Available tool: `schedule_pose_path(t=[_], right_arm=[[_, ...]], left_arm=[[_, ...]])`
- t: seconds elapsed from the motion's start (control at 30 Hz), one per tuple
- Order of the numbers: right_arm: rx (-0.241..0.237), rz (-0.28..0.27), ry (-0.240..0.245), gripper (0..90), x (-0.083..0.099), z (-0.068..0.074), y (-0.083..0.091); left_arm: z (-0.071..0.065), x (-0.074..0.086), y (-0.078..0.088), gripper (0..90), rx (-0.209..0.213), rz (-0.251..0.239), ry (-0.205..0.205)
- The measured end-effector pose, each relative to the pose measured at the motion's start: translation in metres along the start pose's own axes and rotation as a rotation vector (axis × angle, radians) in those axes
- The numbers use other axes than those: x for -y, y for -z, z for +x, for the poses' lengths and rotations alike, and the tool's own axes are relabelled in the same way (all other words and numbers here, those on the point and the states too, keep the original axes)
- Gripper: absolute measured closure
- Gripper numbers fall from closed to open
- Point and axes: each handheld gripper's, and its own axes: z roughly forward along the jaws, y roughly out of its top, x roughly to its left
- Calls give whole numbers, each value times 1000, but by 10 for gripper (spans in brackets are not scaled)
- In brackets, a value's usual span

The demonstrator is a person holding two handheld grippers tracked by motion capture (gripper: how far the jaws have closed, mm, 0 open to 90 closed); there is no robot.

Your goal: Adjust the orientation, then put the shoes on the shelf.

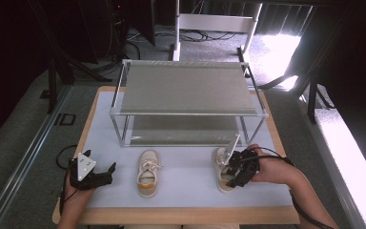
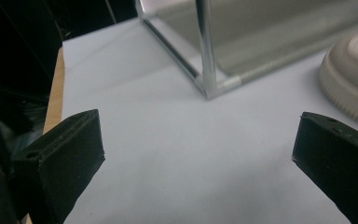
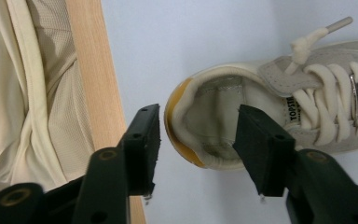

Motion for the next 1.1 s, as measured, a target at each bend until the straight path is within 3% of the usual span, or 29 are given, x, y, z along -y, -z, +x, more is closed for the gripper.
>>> schedule_pose_path(t=[0.07,0.13,0.2,0.27,0.4,0.6,0.7,0.9,1.0,1.1], right_arm=[[1,-2,-8,483,1,0,-2],[4,-6,-15,483,1,-1,-2],[7,2,-13,461,-1,0,-3],[15,12,-14,449,-3,2,-3],[26,31,10,404,-6,6,-4],[32,33,56,494,-8,9,-6],[33,44,74,508,-9,9,-9],[17,58,92,539,-8,9,-12],[11,63,100,563,-8,9,-14],[7,65,111,575,-8,9,-17]], left_arm=[[-4,-2,-3,140,-2,32,-38],[-4,-4,-6,150,60,90,-43],[-5,-6,-7,150,95,121,-48],[-6,-12,-2,155,182,126,-42],[-12,-32,14,229,345,121,-89],[-29,-65,34,276,517,149,-194],[-43,-76,37,307,579,167,-279],[-63,-97,37,386,672,172,-365],[-72,-104,34,421,711,202,-413],[-78,-107,28,447,752,261,-444]])
